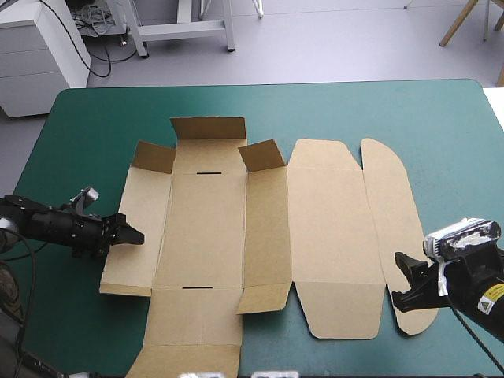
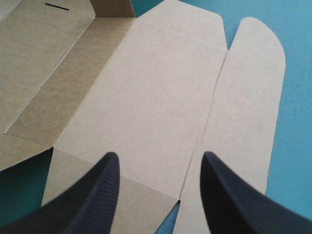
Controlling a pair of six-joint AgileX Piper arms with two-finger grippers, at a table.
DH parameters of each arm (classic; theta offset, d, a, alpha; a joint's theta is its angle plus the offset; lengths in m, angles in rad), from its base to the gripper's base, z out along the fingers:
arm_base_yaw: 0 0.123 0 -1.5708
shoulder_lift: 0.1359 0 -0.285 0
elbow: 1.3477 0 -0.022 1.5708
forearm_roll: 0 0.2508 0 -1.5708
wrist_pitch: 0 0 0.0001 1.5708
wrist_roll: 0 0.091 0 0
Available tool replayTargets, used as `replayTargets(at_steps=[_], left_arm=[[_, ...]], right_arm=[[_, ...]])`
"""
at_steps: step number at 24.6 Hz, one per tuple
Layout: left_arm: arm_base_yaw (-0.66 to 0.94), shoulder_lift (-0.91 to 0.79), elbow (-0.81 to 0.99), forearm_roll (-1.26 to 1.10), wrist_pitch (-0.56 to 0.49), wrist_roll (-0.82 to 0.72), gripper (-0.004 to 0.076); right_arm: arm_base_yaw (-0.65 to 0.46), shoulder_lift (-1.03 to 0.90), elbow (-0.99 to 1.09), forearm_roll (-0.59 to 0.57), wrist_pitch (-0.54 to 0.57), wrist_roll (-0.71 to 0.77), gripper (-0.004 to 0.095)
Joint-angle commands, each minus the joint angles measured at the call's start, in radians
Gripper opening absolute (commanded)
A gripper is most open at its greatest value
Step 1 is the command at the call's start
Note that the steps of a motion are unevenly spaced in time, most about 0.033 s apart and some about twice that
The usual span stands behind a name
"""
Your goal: Fold the box
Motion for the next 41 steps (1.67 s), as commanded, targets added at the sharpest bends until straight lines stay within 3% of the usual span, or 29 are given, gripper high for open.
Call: replayTargets(at_steps=[1,9,15,18,23,27,34,37,41], left_arm=[[-0.052,-0.026,-0.022,-0.080,0.077,0.010,0.0430],[-0.127,-0.026,-0.033,-0.164,0.106,0.059,0.0404],[-0.128,-0.026,-0.037,-0.164,0.117,0.059,0.0190],[-0.135,-0.026,-0.037,-0.160,0.117,0.105,-0.0008],[-0.138,-0.026,-0.136,-0.100,0.113,0.172,-0.0010],[-0.210,-0.025,-0.321,0.110,0.097,0.183,-0.0009],[-0.436,0.046,-0.651,0.409,0.046,0.203,-0.0009],[-0.549,0.103,-0.809,0.515,0.028,0.337,-0.0010],[-0.680,0.156,-0.928,0.675,-0.126,0.465,-0.0010]], right_arm=[[-0.006,0.005,-0.027,0.006,-0.068,-0.001,0.0458],[-0.006,0.005,-0.027,0.006,-0.075,-0.001,0.0458],[-0.006,0.005,-0.027,0.006,-0.078,-0.001,0.0458],[-0.006,0.005,-0.027,0.006,-0.084,-0.001,0.0458],[-0.006,0.005,-0.027,0.009,-0.084,-0.001,0.0458],[-0.006,0.005,-0.027,0.011,-0.082,0.000,0.0458],[-0.006,0.005,-0.027,0.017,-0.074,0.000,0.0458],[-0.006,0.005,-0.027,0.036,-0.060,0.000,0.0458],[-0.006,0.005,-0.027,0.072,-0.080,0.015,0.0458]])
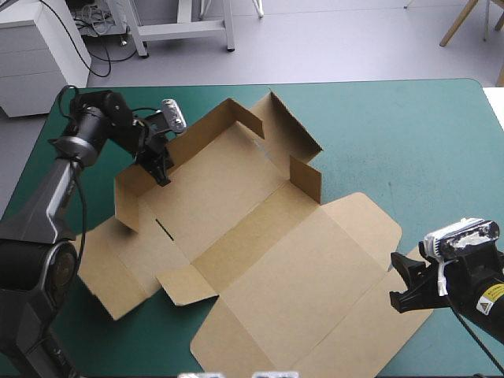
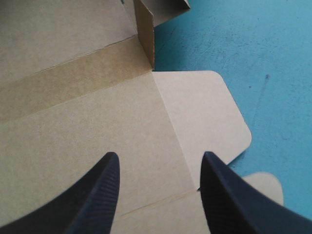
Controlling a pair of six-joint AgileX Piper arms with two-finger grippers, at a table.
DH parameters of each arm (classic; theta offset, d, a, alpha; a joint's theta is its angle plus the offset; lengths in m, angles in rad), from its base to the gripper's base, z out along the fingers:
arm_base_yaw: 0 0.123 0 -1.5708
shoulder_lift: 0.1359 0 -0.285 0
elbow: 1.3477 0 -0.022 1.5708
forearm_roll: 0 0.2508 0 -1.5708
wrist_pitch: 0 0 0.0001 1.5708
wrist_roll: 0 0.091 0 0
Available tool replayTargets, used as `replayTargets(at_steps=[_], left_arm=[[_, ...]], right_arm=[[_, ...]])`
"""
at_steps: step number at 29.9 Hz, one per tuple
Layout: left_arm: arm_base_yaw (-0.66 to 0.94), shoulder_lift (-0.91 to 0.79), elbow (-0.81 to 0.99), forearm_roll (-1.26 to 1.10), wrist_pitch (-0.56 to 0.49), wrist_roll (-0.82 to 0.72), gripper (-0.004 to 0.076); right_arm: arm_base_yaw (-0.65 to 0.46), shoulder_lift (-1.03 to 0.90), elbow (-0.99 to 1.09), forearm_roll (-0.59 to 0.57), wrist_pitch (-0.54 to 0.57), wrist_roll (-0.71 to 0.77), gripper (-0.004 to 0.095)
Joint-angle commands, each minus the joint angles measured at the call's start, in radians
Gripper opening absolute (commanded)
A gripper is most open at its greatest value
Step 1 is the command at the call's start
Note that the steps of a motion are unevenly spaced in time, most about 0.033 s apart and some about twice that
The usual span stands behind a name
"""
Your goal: Fold the box
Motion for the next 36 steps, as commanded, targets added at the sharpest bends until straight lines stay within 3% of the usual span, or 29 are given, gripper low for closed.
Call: replayTargets(at_steps=[1,5,7,15,18,21,25,31,36], left_arm=[[-0.117,-0.007,-0.117,0.143,-0.184,0.100,-0.0010],[-0.222,0.018,-0.141,0.270,-0.393,0.100,-0.0010],[-0.269,0.025,-0.141,0.321,-0.442,0.100,-0.0010],[-0.379,0.023,-0.141,0.394,-0.384,0.070,-0.0010],[-0.419,0.006,-0.141,0.525,-0.379,-0.081,-0.0010],[-0.466,-0.030,-0.135,0.656,-0.379,-0.264,-0.0010],[-0.517,-0.069,-0.133,0.792,-0.407,-0.382,-0.0010],[-0.543,-0.095,-0.122,0.849,-0.377,-0.396,-0.0010],[-0.547,-0.122,-0.003,0.842,-0.427,-0.405,-0.0010]], right_arm=[[-0.006,0.005,-0.027,0.042,-0.080,0.009,0.0458],[-0.006,0.005,-0.027,0.051,-0.081,0.031,0.0458],[-0.006,0.005,-0.027,0.050,-0.081,0.067,0.0458],[-0.006,0.050,-0.027,0.090,-0.085,0.140,0.0458],[-0.006,0.085,-0.027,0.051,-0.089,0.135,0.0458],[-0.006,0.095,-0.027,0.001,-0.169,0.122,0.0458],[-0.006,0.102,-0.027,-0.042,-0.205,0.177,0.0458],[-0.006,0.127,-0.029,-0.100,-0.223,0.217,0.0458],[-0.006,0.186,-0.031,-0.139,-0.227,0.252,0.0458]])
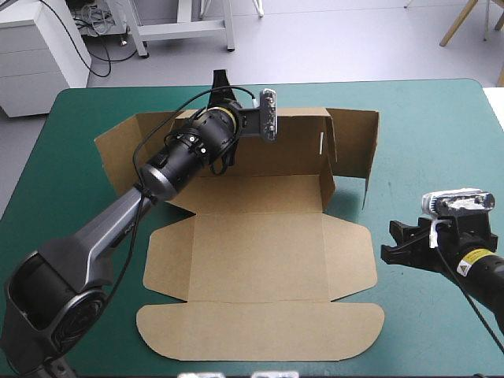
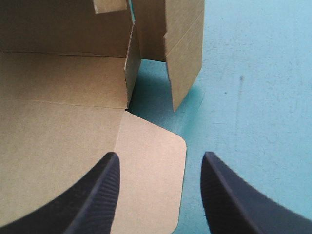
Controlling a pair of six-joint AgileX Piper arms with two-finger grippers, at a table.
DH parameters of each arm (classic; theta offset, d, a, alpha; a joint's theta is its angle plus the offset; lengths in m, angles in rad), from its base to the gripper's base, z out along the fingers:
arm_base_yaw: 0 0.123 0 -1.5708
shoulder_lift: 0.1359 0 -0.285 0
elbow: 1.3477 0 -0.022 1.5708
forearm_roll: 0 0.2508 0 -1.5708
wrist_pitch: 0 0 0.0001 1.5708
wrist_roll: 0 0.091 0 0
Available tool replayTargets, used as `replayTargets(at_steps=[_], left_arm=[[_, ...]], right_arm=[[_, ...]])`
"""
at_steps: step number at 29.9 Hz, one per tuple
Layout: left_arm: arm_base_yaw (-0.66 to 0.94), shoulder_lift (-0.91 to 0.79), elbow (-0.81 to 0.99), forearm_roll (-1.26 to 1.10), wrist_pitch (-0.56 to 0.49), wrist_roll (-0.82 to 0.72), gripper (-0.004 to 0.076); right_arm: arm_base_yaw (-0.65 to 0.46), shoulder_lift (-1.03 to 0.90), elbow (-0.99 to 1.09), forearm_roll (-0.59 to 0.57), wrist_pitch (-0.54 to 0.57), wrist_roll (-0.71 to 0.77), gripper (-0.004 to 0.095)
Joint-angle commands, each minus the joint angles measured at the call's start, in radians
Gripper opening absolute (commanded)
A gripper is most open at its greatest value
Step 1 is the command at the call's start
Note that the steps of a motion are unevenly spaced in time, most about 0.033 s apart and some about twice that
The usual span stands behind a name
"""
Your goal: Fold the box
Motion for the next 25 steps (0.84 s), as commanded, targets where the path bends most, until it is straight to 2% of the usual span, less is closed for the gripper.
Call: replayTargets(at_steps=[1,5,10,16,22,25], left_arm=[[-0.013,-0.076,0.069,0.046,-0.103,-0.045,-0.0010],[-0.039,-0.110,0.196,0.182,-0.192,-0.178,-0.0010],[-0.068,-0.178,0.335,0.202,-0.262,-0.228,-0.0010],[-0.076,-0.230,0.456,0.218,-0.311,-0.230,-0.0010],[-0.076,-0.233,0.545,0.273,-0.361,-0.230,-0.0010],[-0.076,-0.233,0.561,0.283,-0.381,-0.230,-0.0010]], right_arm=[[-0.006,0.045,-0.032,-0.019,-0.072,0.012,0.0458],[-0.006,0.081,-0.034,-0.009,-0.117,0.017,0.0458],[-0.040,0.148,-0.100,0.010,-0.093,-0.010,0.0457],[-0.172,0.280,-0.255,0.188,-0.014,-0.200,0.0426],[-0.369,0.488,-0.454,0.472,0.122,-0.452,0.0427],[-0.391,0.594,-0.561,0.502,0.192,-0.481,0.0427]])
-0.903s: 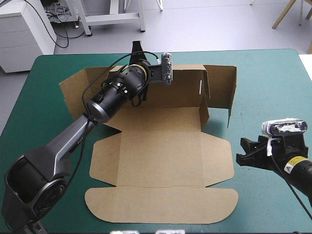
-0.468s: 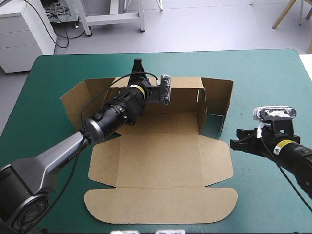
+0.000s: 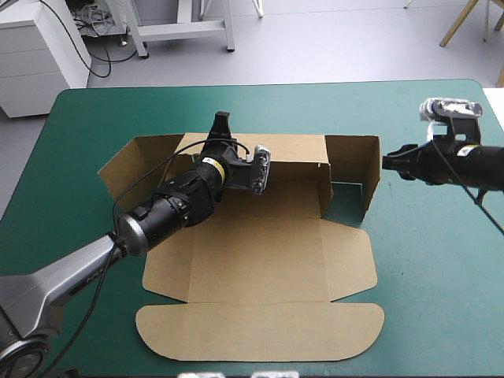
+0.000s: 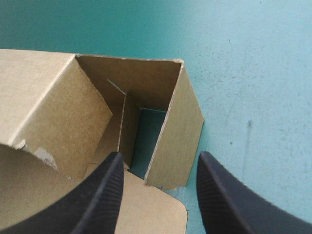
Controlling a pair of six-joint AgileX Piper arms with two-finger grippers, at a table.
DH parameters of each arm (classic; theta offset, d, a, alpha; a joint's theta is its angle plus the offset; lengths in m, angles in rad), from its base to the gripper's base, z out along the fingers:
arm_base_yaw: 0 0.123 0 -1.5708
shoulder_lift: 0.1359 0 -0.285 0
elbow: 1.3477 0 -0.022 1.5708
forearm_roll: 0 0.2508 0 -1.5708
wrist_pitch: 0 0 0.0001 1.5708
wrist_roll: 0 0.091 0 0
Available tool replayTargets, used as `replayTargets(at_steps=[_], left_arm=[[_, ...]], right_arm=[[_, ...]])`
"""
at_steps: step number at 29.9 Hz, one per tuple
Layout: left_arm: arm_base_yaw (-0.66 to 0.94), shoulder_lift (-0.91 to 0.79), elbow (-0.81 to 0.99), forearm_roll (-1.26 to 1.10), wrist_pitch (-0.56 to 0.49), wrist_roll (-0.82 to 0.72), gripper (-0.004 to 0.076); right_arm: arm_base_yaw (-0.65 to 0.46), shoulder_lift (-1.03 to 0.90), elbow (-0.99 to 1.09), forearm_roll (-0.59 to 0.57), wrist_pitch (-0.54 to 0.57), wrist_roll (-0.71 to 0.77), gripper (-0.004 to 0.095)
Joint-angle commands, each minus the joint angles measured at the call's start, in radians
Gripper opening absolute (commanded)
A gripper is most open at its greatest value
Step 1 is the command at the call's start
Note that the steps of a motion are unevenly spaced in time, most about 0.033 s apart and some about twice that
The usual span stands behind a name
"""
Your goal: Fold the box
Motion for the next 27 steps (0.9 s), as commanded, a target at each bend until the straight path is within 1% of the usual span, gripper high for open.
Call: replayTargets(at_steps=[1,3,6,9,14,18,23,27], left_arm=[[-0.016,-0.012,0.018,-0.052,-0.032,-0.001,-0.0010],[-0.016,-0.012,0.018,-0.048,-0.032,-0.025,-0.0010],[-0.016,-0.012,0.018,-0.013,-0.024,-0.070,-0.0010],[-0.016,-0.012,0.018,-0.005,-0.020,-0.070,-0.0010],[-0.016,-0.012,0.018,0.015,-0.020,-0.070,-0.0010],[-0.016,-0.012,0.018,0.018,-0.017,-0.070,-0.0010],[-0.016,-0.005,0.018,0.018,-0.017,-0.070,-0.0010],[-0.016,0.004,0.018,0.042,-0.017,-0.070,-0.0010]], right_arm=[[-0.026,0.088,-0.136,0.065,0.036,-0.052,0.0427],[-0.024,0.141,-0.194,0.069,0.049,-0.047,0.0427],[-0.007,0.206,-0.272,0.069,0.037,-0.022,0.0427],[0.020,0.266,-0.360,0.059,0.030,-0.007,0.0427],[0.051,0.402,-0.518,-0.031,0.075,0.061,0.0427],[0.050,0.512,-0.620,-0.064,0.129,0.083,0.0429],[0.050,0.619,-0.703,-0.070,0.154,0.090,0.0429],[0.050,0.668,-0.735,-0.066,0.173,0.090,0.0429]])
